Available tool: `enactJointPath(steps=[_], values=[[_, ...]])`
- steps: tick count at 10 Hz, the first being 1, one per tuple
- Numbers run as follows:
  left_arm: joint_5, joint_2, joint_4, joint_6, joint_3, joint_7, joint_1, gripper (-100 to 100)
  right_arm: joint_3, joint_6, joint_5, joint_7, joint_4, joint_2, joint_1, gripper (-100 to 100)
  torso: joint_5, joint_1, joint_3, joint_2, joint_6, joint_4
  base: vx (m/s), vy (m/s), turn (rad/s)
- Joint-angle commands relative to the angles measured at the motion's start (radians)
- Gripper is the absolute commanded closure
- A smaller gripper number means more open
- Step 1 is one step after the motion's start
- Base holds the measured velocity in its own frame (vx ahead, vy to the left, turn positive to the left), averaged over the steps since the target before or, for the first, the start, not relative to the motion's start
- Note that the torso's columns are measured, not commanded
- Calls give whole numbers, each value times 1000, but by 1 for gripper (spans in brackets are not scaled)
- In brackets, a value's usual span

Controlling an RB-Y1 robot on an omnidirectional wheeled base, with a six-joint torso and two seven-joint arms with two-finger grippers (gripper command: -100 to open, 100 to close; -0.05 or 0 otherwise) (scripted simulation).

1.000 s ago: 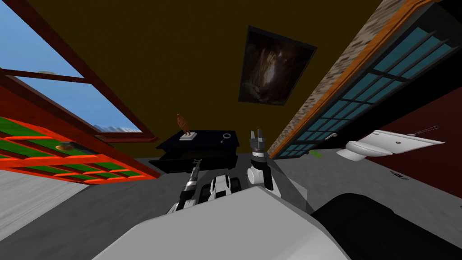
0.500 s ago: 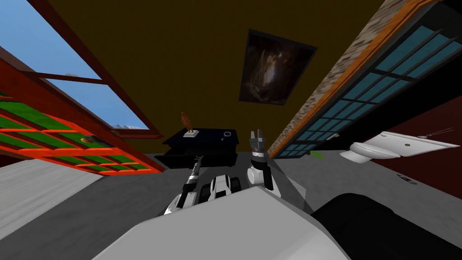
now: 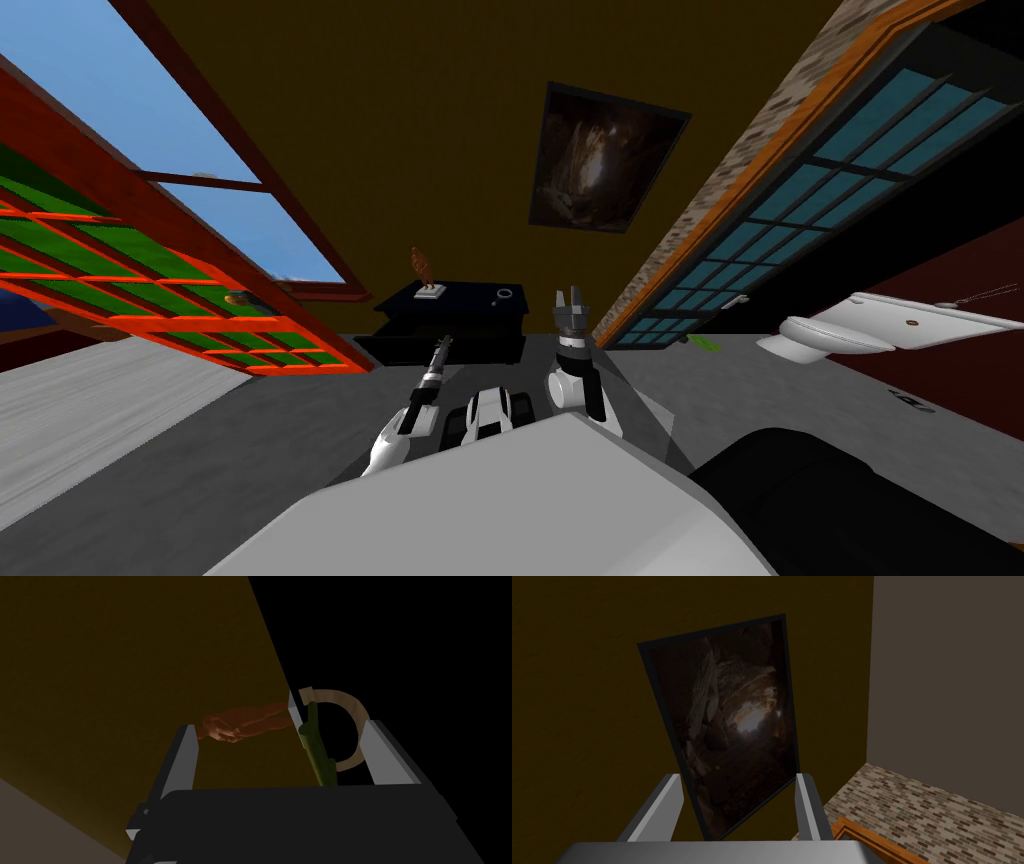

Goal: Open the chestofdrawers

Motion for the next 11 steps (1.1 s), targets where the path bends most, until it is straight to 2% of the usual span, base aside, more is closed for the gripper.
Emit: enactJointPath(steps=[1, 5, 6, 7, 11], values=[[6, 7, -5, 63, 2, 10, -60, -100, 0, 0, 0, 0, 0, 0, 0, 0, 0, 0, 0, 0, 0, -1, -97, -16, 16], [13, 20, -30, 161, 3, 29, -137, -100, 0, 0, 0, 0, 0, 0, 0, 0, -2, -1, 2, 4, -1, 3, -91, -4, 16], [11, 15, -19, 144, 1, 25, -118, -100, 0, 0, 0, 0, 0, 0, 0, 0, -3, -2, 3, 7, -1, 6, -39, 1, -2], [11, 15, -20, 153, 1, 27, -117, 0, 0, 0, 0, 0, 0, 0, 0, 0, -2, -2, 3, 5, -1, 4, -6, 1, 1], [11, 15, -15, 156, 0, 28, -112, 0, 0, 0, 0, 0, 0, 0, 0, 0, 0, 0, 1, 1, 0, 1, 0, 0, 0]])
